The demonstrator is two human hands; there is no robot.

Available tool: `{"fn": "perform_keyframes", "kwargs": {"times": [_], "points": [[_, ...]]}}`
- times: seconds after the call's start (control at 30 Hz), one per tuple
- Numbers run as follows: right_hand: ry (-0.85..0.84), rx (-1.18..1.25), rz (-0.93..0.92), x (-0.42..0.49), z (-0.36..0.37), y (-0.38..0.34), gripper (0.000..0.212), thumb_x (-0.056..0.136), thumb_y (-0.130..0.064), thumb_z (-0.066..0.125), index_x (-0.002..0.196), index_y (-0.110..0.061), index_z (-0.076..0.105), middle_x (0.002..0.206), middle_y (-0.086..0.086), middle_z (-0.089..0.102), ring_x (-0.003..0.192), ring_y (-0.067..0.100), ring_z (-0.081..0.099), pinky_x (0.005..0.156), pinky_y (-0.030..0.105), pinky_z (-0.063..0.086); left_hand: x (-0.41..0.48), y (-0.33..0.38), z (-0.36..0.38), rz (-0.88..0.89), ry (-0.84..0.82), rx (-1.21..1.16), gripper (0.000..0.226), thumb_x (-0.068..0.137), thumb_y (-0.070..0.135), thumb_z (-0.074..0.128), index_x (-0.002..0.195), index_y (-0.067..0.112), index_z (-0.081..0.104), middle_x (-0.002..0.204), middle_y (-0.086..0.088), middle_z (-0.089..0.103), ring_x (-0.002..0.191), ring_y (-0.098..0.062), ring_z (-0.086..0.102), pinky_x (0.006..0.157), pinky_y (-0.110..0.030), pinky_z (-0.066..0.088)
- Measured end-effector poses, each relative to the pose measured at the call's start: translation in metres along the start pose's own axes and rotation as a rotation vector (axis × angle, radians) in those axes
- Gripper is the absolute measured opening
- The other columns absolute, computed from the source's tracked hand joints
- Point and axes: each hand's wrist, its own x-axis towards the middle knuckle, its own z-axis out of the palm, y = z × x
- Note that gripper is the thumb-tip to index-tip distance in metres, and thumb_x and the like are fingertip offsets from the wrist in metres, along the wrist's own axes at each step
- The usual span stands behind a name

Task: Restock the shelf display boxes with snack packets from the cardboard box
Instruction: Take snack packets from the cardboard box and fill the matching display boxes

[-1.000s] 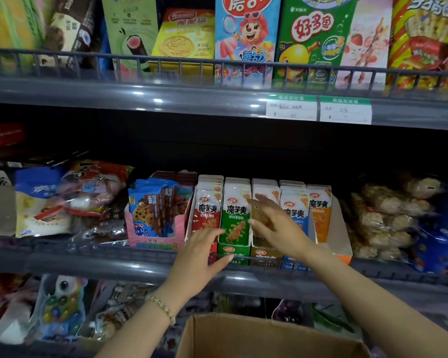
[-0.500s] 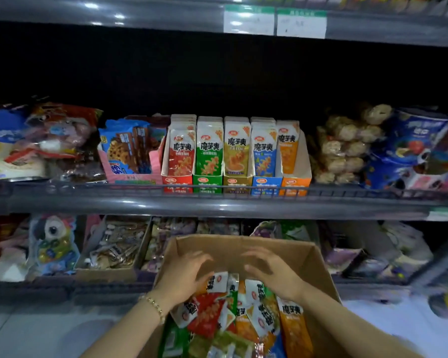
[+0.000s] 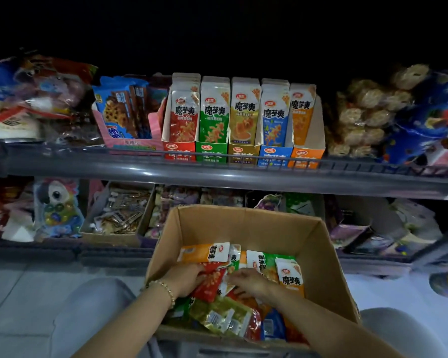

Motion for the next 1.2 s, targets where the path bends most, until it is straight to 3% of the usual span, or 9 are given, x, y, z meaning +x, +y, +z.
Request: {"fn": "perform_keyframes", "kwargs": {"times": [0.1, 0.27, 0.43, 0.53, 0.7, 0.83, 0.9, 1.03, 1.2], "points": [[0.067, 0.045, 0.073, 0.011, 0.015, -0.009, 0.063, 0.077, -0.047, 0.073, 0.123, -0.007, 0.058, 0.137, 0.008, 0.051, 0.116, 0.023, 0.053, 0.093, 0.029, 0.049, 0.003, -0.004, 0.004, -0.02, 0.006, -0.037, 0.035, 0.101, 0.03, 0.033, 0.13, 0.028, 0.053, 0.131, -0.005, 0.058, 0.115, -0.024, 0.055, 0.089, -0.027, 0.043], [0.207, 0.109, 0.045, 0.019, 0.025, -0.014, 0.057, 0.077, -0.015, 0.078, 0.123, 0.008, 0.055, 0.136, 0.018, 0.051, 0.123, 0.028, 0.052, 0.093, 0.033, 0.047, 0.003, 0.001, 0.001, -0.032, 0.021, -0.084, 0.036, 0.102, 0.028, 0.029, 0.127, 0.024, 0.054, 0.126, -0.005, 0.06, 0.11, -0.023, 0.057, 0.084, -0.026, 0.042], [0.209, 0.217, 0.032, 0.01, 0.012, -0.011, 0.03, 0.071, -0.009, 0.082, 0.098, -0.007, 0.069, 0.109, 0.005, 0.066, 0.079, 0.014, 0.063, 0.053, 0.015, 0.048, -0.002, 0.004, -0.007, -0.041, 0.155, -0.089, 0.034, 0.102, 0.035, 0.031, 0.128, 0.024, 0.049, 0.124, -0.003, 0.059, 0.108, -0.02, 0.057, 0.086, -0.031, 0.047], [0.223, 0.212, -0.095, -0.011, -0.008, -0.017, 0.013, 0.074, -0.003, 0.078, 0.082, -0.009, 0.07, 0.082, 0.004, 0.07, 0.056, 0.006, 0.062, 0.057, 0.018, 0.049, -0.009, 0.012, -0.016, -0.025, 0.281, -0.167, 0.038, 0.099, 0.047, 0.031, 0.125, 0.027, 0.05, 0.121, 0.005, 0.058, 0.106, -0.013, 0.056, 0.086, -0.032, 0.048], [0.158, 0.187, -0.398, -0.068, -0.057, -0.046, 0.012, 0.083, -0.008, 0.069, 0.094, -0.005, 0.073, 0.088, 0.006, 0.075, 0.084, 0.018, 0.072, 0.08, 0.029, 0.056, -0.027, 0.03, -0.032, 0.042, 0.27, -0.458, 0.058, 0.086, 0.067, 0.039, 0.129, 0.028, 0.047, 0.121, 0.011, 0.059, 0.087, 0.001, 0.058, 0.07, -0.016, 0.048], [0.174, 0.354, -0.539, -0.102, -0.078, -0.077, 0.023, 0.079, -0.016, 0.068, 0.101, -0.007, 0.071, 0.099, 0.012, 0.073, 0.093, 0.024, 0.069, 0.08, 0.027, 0.054, -0.039, 0.057, -0.056, 0.066, 0.218, -0.991, 0.096, 0.062, 0.081, 0.058, 0.136, 0.024, 0.038, 0.128, 0.006, 0.058, 0.107, -0.01, 0.062, 0.09, -0.026, 0.05], [0.177, 0.417, -0.588, -0.112, -0.08, -0.089, 0.029, 0.076, -0.02, 0.068, 0.103, -0.008, 0.07, 0.102, 0.014, 0.072, 0.094, 0.026, 0.068, 0.085, 0.034, 0.054, -0.045, 0.069, -0.071, 0.142, 0.17, -1.174, 0.078, 0.064, 0.066, 0.068, 0.126, 0.02, 0.053, 0.112, 0.002, 0.07, 0.098, -0.013, 0.068, 0.088, -0.029, 0.053], [0.178, 0.467, -0.635, -0.122, -0.075, -0.104, 0.033, 0.079, -0.02, 0.064, 0.109, -0.007, 0.067, 0.105, 0.015, 0.071, 0.094, 0.028, 0.068, 0.083, 0.035, 0.056, -0.062, 0.087, -0.088, 0.287, 0.139, -1.158, 0.029, 0.083, 0.028, 0.063, 0.11, 0.018, 0.061, 0.101, 0.002, 0.073, 0.09, -0.014, 0.07, 0.079, -0.025, 0.055], [0.158, 0.384, -0.653, -0.133, -0.067, -0.116, 0.038, 0.075, -0.024, 0.069, 0.111, -0.013, 0.062, 0.103, 0.008, 0.073, 0.094, 0.024, 0.07, 0.078, 0.031, 0.057, -0.069, 0.087, -0.094, 0.33, 0.316, -1.105, 0.03, 0.083, 0.014, 0.069, 0.11, 0.022, 0.059, 0.107, 0.001, 0.07, 0.095, -0.014, 0.068, 0.081, -0.029, 0.056]]}}
